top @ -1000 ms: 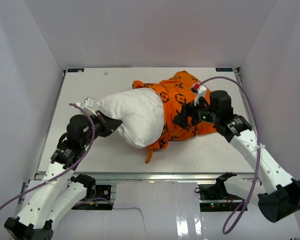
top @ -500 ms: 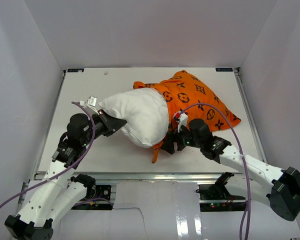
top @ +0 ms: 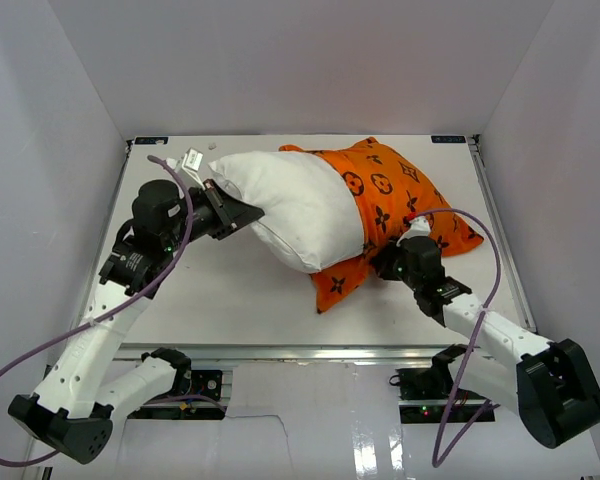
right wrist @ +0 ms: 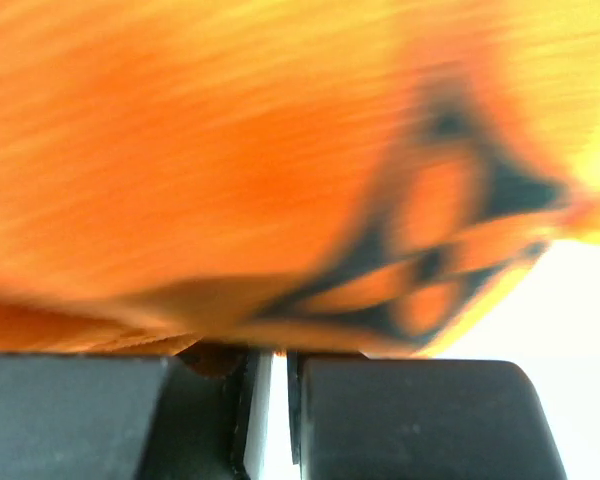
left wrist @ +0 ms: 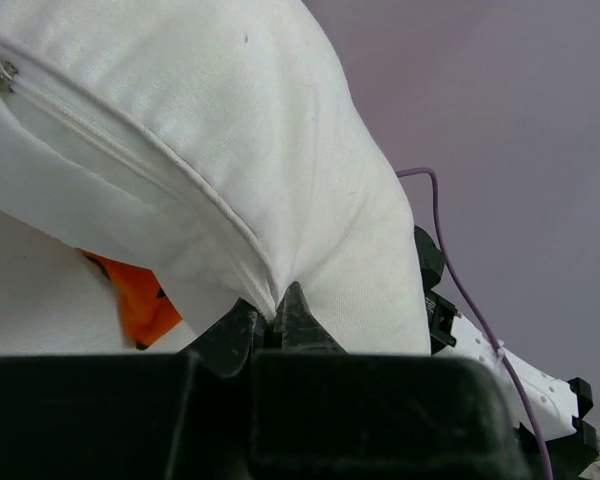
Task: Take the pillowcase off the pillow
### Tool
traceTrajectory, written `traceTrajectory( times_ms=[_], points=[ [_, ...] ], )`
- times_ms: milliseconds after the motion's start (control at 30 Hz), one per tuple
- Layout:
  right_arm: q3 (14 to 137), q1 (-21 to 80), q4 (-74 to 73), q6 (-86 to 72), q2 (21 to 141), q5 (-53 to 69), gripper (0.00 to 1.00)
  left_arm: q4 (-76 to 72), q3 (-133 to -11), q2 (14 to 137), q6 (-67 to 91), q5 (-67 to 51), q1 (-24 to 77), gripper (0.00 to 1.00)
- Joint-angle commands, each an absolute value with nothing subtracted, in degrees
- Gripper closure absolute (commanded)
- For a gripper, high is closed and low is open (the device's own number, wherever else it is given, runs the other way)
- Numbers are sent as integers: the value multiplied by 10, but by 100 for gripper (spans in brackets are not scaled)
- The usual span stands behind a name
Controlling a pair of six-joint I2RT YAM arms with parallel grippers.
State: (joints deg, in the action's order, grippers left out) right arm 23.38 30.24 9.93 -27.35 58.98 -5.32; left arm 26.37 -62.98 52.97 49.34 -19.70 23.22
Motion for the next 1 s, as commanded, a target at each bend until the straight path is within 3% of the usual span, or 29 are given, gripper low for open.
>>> traceTrajectory(
  times_ms=[0, 233, 467, 567, 600, 700, 800, 967],
  points=[
    [228, 216, 127, -295, 594, -94, 92, 251, -708, 536, 490, -225, 233, 100],
    [229, 75, 160, -315, 652, -18, 92, 330, -815, 555, 447, -223, 232, 100],
    [219, 60, 207, -302, 655, 139, 92, 290, -696, 523, 429, -228, 232, 100],
    [236, 61, 160, -274, 590, 175, 61, 280, -644, 513, 416, -214, 232, 100],
    [243, 61, 116, -266, 568, 175, 44, 280, -624, 511, 409, -209, 232, 100],
    [276, 61, 48, -233, 479, 190, 28, 277, -579, 492, 403, -179, 231, 100],
    [345, 61, 5, -210, 449, 215, 26, 265, -529, 480, 404, -156, 231, 100],
    [477, 61, 28, -185, 558, 266, 26, 230, -456, 440, 423, -147, 231, 100]
  ],
)
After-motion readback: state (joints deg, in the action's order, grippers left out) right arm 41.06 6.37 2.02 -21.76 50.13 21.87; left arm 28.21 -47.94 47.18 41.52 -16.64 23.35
